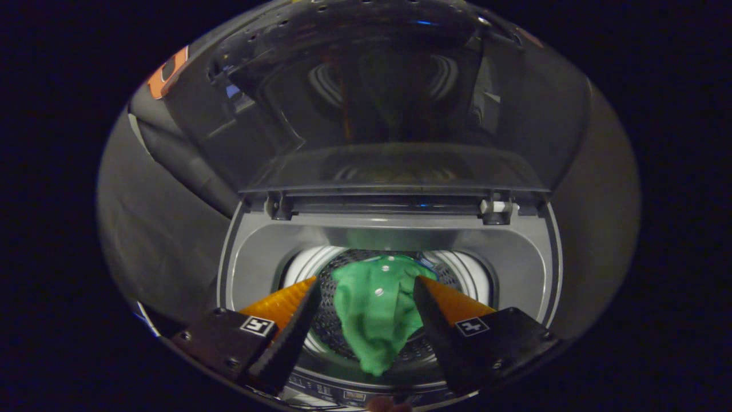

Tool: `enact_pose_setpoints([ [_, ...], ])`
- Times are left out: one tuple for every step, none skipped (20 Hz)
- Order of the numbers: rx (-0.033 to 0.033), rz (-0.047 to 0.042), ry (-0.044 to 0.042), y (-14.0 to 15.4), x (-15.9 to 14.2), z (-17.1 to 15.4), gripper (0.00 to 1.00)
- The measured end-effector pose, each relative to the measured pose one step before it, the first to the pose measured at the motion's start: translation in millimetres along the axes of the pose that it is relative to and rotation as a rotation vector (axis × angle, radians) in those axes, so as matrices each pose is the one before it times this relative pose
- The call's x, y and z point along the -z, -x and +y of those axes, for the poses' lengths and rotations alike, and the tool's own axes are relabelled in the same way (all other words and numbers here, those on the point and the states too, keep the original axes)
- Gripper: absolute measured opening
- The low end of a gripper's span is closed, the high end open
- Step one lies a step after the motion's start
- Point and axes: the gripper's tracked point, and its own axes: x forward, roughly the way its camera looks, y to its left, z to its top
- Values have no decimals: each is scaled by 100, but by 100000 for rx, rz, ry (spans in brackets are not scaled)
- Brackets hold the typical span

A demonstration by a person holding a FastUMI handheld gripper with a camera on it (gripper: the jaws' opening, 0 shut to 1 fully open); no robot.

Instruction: Put the clothes into the washing machine and then close the washing machine lid.

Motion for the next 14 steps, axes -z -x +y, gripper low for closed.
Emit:
enact_pose_setpoints([
  [-683,-195,185,190,-22,1,98],
  [-663,-124,543,447,-78,118,98],
  [-757,-780,679,466,-147,115,98],
  [-726,-1113,450,565,-288,164,98],
  [-905,-1632,57,623,-368,365,99],
  [-1192,-1707,246,757,-460,347,98],
  [-1579,-1688,821,820,-526,498,98],
  [-1257,-2172,702,983,-706,492,98],
  [-1680,-2066,466,1069,-731,705,98],
  [-2017,-1804,-1,1059,-744,725,98],
  [-2204,-1347,-997,1348,-691,923,98],
  [-4064,-2187,-1435,1472,-907,1174,98],
  [-3202,-2712,-679,1484,-1067,1258,98],
  [-2846,-3453,318,1567,-1417,1208,98],
])
